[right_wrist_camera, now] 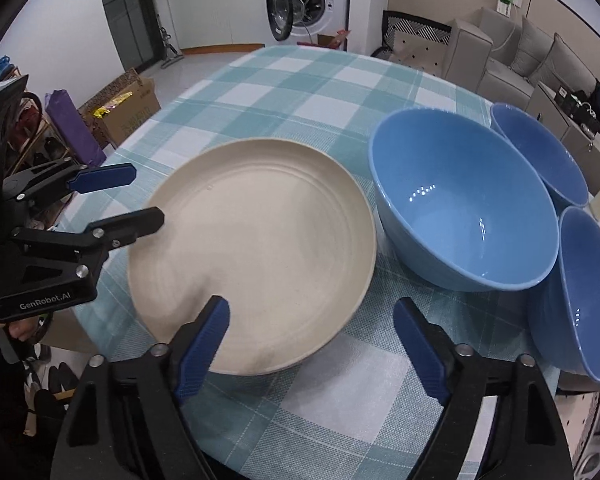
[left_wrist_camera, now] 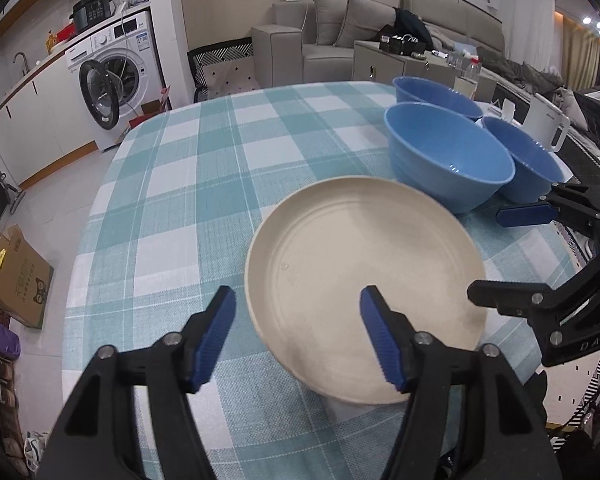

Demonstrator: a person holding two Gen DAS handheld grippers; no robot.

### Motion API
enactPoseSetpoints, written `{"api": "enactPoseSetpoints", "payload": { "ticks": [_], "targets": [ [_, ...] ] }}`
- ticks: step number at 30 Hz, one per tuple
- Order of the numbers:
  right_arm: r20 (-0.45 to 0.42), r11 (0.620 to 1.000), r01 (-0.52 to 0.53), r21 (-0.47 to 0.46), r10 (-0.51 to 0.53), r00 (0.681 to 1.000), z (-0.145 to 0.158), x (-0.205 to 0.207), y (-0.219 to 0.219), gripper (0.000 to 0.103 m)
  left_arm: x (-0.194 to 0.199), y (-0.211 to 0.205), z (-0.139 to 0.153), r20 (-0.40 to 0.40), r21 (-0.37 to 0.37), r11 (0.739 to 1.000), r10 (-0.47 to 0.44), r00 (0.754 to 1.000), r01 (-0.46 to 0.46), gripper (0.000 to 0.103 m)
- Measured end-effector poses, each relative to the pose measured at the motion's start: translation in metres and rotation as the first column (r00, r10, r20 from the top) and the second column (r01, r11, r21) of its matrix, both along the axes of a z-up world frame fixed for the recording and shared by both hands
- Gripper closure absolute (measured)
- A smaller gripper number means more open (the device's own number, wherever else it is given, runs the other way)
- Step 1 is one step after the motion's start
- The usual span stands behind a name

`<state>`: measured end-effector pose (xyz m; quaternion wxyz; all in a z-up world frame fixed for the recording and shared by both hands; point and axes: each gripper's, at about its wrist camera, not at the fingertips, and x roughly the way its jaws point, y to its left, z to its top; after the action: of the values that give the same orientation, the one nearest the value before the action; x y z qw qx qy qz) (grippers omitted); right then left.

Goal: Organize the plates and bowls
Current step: 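Open both grippers and pull them back from the stacked plates, then move both grippers toward the blue bowls beside the plates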

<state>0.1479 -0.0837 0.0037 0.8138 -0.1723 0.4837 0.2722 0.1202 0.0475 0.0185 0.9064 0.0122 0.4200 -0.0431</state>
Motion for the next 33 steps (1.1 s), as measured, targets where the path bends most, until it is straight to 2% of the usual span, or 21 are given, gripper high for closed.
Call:
{"api": "enactPoseSetpoints", "payload": {
  "ticks": [1, 4, 5, 7, 12, 21, 33],
  "targets": [
    [0.001, 1.0, -0.006, 0.019, 0.006, 1.0, 0.004, -0.001, 0.0, 0.016, -0.001, -0.001, 0.004, 0.012, -0.005, 1.0, -0.002, 1.0, 0.002, 0.023],
    [0.005, 0.998, -0.009, 0.061, 0.009, 1.0, 0.017, -0.005, -0.003, 0.011, -0.004, -0.004, 0.014, 0.034, -0.023, 1.0, -0.013, 0.999, 0.014, 0.015],
    [0.008, 0.997, -0.008, 0.072, 0.007, 1.0, 0.021, -0.006, -0.005, 0.008, -0.004, -0.005, 0.017, 0.04, -0.029, 0.999, -0.015, 0.999, 0.016, 0.005],
    [0.028, 0.996, -0.004, 0.087, 0.001, 1.0, 0.031, -0.009, -0.008, 0.004, -0.006, -0.006, 0.023, 0.067, -0.041, 0.999, -0.015, 0.998, 0.018, 0.0],
    [0.077, 0.994, 0.015, 0.104, -0.023, 0.997, 0.05, -0.012, -0.021, 0.001, -0.003, -0.011, 0.035, 0.083, -0.076, 0.997, -0.024, 0.996, 0.031, 0.0],
    [0.125, 0.986, 0.073, 0.152, -0.093, 0.988, 0.078, -0.007, -0.057, 0.001, 0.006, -0.026, 0.056, 0.123, -0.08, 0.996, -0.03, 0.992, 0.04, 0.0],
    [0.14, 0.966, 0.157, 0.206, -0.188, 0.972, 0.11, 0.011, -0.109, 0.001, 0.032, -0.051, 0.081, 0.143, -0.098, 0.992, -0.062, 0.988, 0.076, 0.0]
  ]
}}
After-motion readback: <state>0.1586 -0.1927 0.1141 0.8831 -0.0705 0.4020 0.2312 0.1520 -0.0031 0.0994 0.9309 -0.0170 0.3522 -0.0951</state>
